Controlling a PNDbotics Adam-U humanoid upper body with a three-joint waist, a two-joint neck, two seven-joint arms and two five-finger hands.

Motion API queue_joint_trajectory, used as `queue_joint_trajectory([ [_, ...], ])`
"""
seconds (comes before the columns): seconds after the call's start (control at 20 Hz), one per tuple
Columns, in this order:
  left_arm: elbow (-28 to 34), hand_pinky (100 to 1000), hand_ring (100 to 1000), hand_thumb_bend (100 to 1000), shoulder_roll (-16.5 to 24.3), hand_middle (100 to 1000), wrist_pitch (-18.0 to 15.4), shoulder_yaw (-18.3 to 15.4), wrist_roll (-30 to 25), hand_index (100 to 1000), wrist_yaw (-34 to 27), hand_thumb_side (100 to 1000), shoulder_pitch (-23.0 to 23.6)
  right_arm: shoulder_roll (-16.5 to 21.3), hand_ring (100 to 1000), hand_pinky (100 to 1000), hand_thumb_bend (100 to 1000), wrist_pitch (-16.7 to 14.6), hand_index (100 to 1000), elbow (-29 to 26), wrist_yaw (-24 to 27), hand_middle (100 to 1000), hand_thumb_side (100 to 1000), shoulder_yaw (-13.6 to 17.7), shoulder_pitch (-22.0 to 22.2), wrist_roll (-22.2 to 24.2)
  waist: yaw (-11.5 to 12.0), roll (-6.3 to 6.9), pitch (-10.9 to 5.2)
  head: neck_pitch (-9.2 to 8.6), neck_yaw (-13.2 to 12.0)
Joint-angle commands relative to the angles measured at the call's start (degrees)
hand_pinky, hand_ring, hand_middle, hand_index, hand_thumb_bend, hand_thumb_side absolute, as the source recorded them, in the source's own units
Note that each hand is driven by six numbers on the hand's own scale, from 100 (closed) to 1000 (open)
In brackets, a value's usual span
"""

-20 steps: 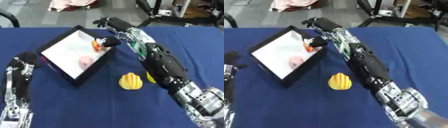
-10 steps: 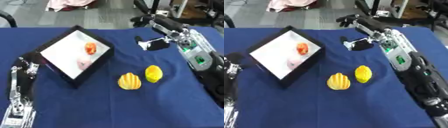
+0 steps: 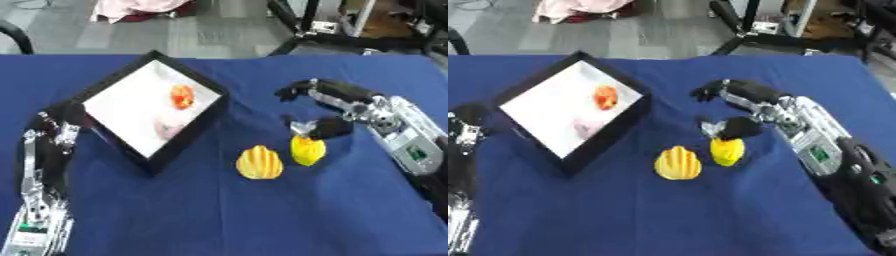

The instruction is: Pick up objects on the table and place them in the box.

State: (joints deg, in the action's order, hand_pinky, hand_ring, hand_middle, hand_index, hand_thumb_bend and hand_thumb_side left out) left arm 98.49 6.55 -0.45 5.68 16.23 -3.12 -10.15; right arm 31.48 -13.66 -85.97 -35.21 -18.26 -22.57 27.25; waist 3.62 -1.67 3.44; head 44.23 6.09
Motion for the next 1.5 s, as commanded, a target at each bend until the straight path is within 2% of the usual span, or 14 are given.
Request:
queue_joint_trajectory([
  [0.05, 0.5, 622, 851, 767, 0.7, 585, 0.0, 0.0, -0.1, 683, 0.2, 575, -0.4, 0.6, 812, 881, 100, -1.4, 913, -0.8, -3.2, 774, 658, 1.7, 2.2, 0.1, 0.2, -0.52, -1.60, -0.11, 0.4],
  [0.35, 0.5, 622, 852, 767, 0.7, 585, 0.0, 0.0, -0.2, 683, 0.2, 575, -0.3, 0.0, 819, 888, 100, -2.2, 909, -0.1, -9.2, 781, 587, 2.1, 3.4, -1.4, 0.2, -0.47, -1.75, -0.11, 0.6],
  [0.45, 0.5, 622, 852, 768, 0.7, 585, 0.0, 0.0, -0.2, 683, 0.2, 575, -0.3, -0.1, 825, 894, 100, -2.6, 910, 0.2, -10.9, 786, 509, 2.1, 3.4, -1.8, 0.2, -0.45, -1.72, -0.11, 0.6],
  [0.55, 0.5, 622, 852, 768, 0.7, 585, 0.0, 0.0, -0.1, 683, 0.2, 574, -0.3, -0.2, 828, 900, 100, -2.9, 908, 0.4, -12.7, 788, 318, 2.2, 3.3, -2.2, 0.2, -0.43, -1.68, -0.11, 0.6],
  [0.6, 0.5, 622, 853, 768, 0.7, 585, 0.0, 0.0, -0.1, 683, 0.2, 575, -0.3, -0.2, 826, 899, 100, -3.1, 904, 0.4, -13.6, 784, 275, 2.3, 3.2, -2.3, 0.2, -0.42, -1.66, -0.11, 0.6],
  [0.7, 0.5, 622, 853, 768, 0.7, 585, 0.0, 0.0, -0.1, 683, 0.2, 574, -0.3, -0.3, 820, 898, 100, -3.5, 879, 0.6, -15.0, 763, 286, 2.4, 3.1, -2.8, 0.3, -0.42, -1.64, -0.11, 0.6],
  [0.75, 0.5, 622, 853, 768, 0.7, 584, 0.0, 0.0, -0.1, 683, 0.2, 575, -0.3, -0.3, 812, 895, 100, -3.6, 857, 0.7, -15.4, 745, 288, 2.6, 2.9, -3.2, 0.3, -0.42, -1.65, -0.11, 0.6],
  [0.9, 0.5, 622, 853, 768, 0.7, 584, 0.0, 0.0, -0.1, 683, 0.2, 575, -0.3, -0.3, 755, 882, 100, -3.4, 757, 0.9, -16.4, 560, 300, 3.0, 2.5, -5.0, 0.3, -0.41, -1.66, -0.11, 0.5],
  [1.05, 0.5, 622, 853, 767, 0.6, 584, 0.0, 0.0, -0.1, 683, 0.2, 575, -0.3, -0.1, 702, 870, 100, -3.5, 668, 0.6, -17.3, 420, 292, 3.4, 1.6, -7.6, 0.3, -0.42, -1.71, -0.11, 0.5],
  [1.15, 0.5, 622, 853, 768, 0.6, 584, 0.0, 0.0, -0.1, 683, 0.2, 575, -0.3, 0.0, 686, 866, 100, -3.7, 638, 0.0, -17.8, 382, 283, 3.8, 0.8, -9.7, 0.4, -0.42, -1.74, -0.11, 0.5],
  [1.2, 0.5, 622, 853, 768, 0.6, 584, 0.0, 0.0, -0.1, 683, 0.2, 575, -0.3, 0.1, 686, 866, 100, -3.8, 638, -0.2, -18.1, 382, 283, 3.9, 0.5, -10.7, 0.4, -0.42, -1.74, -0.11, 0.5],
  [1.3, 0.5, 622, 853, 767, 0.6, 584, 0.0, -0.1, -0.1, 683, 0.2, 575, -0.3, 0.1, 713, 868, 100, -3.8, 686, -0.2, -18.3, 455, 285, 4.4, 0.3, -12.7, 0.4, -0.40, -1.74, -0.11, 0.5],
  [1.4, 0.5, 622, 853, 768, 0.6, 584, -0.1, -0.1, 0.0, 683, 0.2, 575, -0.3, 0.1, 782, 883, 100, -4.0, 863, 0.0, -18.1, 654, 264, 4.8, 0.6, -13.3, 0.4, -0.41, -1.72, -0.11, 0.5],
  [1.5, 0.5, 622, 853, 768, 0.6, 584, -0.1, -0.1, 0.0, 683, 0.2, 575, -0.3, 0.2, 810, 892, 100, -4.7, 912, 0.3, -17.2, 743, 253, 5.2, 1.3, -12.1, 0.3, -0.44, -1.70, -0.11, 0.4],
])
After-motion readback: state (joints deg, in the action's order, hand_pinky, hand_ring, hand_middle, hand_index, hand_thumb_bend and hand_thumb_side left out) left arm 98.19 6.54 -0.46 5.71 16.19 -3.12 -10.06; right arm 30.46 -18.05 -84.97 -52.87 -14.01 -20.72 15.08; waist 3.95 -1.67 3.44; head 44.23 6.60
